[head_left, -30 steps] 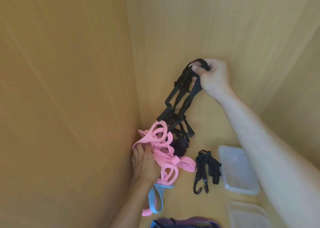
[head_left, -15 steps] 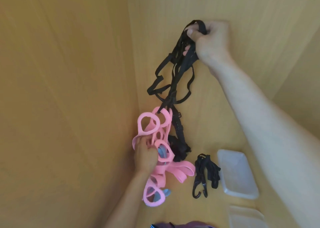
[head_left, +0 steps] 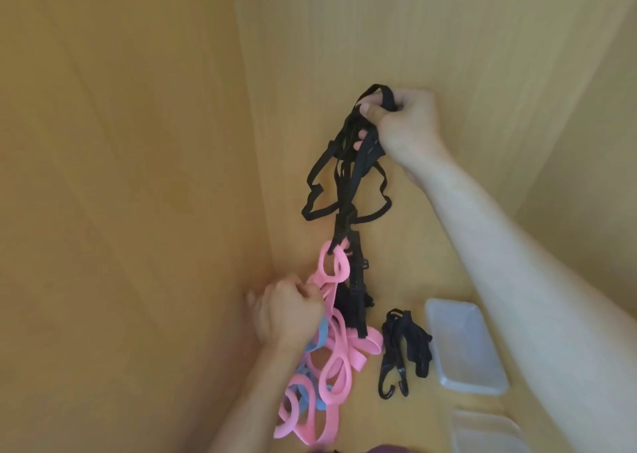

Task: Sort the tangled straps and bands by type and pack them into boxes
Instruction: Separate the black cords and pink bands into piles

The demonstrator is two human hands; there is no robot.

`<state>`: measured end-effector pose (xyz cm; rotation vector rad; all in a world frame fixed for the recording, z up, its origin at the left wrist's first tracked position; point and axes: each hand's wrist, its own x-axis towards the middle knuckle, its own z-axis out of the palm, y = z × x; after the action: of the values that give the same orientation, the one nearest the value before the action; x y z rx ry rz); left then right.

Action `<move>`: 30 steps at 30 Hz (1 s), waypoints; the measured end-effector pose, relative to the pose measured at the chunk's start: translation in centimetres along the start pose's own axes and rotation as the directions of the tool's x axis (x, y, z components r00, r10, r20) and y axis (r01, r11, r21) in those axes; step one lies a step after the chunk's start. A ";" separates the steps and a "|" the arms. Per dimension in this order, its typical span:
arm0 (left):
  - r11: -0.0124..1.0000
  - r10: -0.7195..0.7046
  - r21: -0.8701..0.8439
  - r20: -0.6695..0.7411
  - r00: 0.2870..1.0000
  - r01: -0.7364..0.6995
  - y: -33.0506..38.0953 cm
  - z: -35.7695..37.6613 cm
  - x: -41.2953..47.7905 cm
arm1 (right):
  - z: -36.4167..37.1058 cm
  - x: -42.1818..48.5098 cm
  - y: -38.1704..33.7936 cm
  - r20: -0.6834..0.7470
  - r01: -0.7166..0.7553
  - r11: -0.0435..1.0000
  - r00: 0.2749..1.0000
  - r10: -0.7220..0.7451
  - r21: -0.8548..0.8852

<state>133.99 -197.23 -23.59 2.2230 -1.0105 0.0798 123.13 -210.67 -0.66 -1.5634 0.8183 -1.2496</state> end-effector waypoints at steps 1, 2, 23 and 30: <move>0.991 0.038 -0.127 -0.003 0.999 -0.038 0.3 0.0 0.2 | -0.1 -0.2 0.1 0.005 -0.007 1.000 1.000 0.007 0.010; 0.964 0.069 -0.260 0.017 0.997 -0.062 0.6 0.1 0.5 | -0.2 -0.5 0.3 0.012 -0.014 1.000 1.000 0.014 0.018; 0.851 0.064 -0.525 0.166 0.984 0.033 -0.5 2.1 4.3 | -1.7 -2.2 4.5 -0.028 -0.120 0.991 0.992 0.122 0.064; 0.911 0.062 -0.412 0.141 0.988 0.001 -1.9 1.7 4.3 | -1.5 -3.3 8.5 -0.013 -0.212 0.977 0.977 0.212 0.011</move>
<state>137.89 -200.12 -24.60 1.8462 -1.0337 -0.2701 121.29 -210.91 -9.76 -1.4201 0.9593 -1.1089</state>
